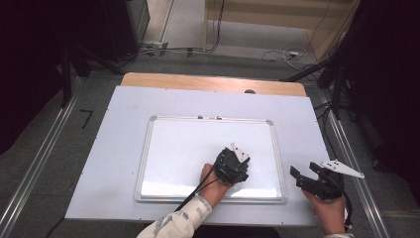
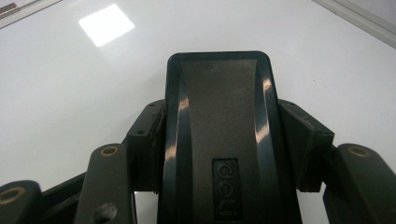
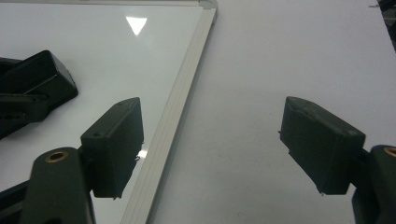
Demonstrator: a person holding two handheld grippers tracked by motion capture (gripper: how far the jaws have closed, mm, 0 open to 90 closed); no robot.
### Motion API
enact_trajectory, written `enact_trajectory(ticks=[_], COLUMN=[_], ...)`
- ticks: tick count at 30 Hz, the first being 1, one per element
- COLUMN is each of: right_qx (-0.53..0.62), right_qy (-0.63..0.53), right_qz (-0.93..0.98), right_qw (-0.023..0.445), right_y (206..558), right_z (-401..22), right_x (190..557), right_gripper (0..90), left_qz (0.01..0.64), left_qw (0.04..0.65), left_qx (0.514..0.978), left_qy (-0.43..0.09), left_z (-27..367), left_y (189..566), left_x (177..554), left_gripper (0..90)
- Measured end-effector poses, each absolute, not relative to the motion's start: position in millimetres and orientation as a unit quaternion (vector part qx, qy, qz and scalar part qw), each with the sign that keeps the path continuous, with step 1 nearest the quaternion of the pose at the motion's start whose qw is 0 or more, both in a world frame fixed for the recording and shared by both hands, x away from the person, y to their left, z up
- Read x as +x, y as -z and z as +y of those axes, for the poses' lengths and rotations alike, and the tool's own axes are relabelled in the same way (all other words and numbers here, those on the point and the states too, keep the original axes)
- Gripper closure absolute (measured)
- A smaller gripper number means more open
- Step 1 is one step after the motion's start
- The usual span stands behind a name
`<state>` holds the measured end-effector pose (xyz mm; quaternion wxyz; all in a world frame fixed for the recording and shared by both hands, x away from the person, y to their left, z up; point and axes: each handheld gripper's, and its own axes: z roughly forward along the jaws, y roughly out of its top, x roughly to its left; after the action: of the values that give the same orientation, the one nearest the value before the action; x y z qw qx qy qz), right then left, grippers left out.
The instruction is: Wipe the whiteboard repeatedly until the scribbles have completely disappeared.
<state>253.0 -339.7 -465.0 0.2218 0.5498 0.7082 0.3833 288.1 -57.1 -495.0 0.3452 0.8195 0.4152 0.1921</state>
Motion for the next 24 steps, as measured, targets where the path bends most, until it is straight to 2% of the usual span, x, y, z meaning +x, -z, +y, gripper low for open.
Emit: enact_trajectory(ticks=[24], right_qx=[0.550], right_qy=[-0.381], right_qz=[0.710], right_qw=[0.221], right_y=[465], right_z=[-339], right_x=[253], right_gripper=[20.2], left_qz=[0.424], left_qw=[0.346], left_qx=[0.814], left_qy=[-0.193], left_z=[-11], left_y=[496], left_x=[279], left_gripper=[40.7])
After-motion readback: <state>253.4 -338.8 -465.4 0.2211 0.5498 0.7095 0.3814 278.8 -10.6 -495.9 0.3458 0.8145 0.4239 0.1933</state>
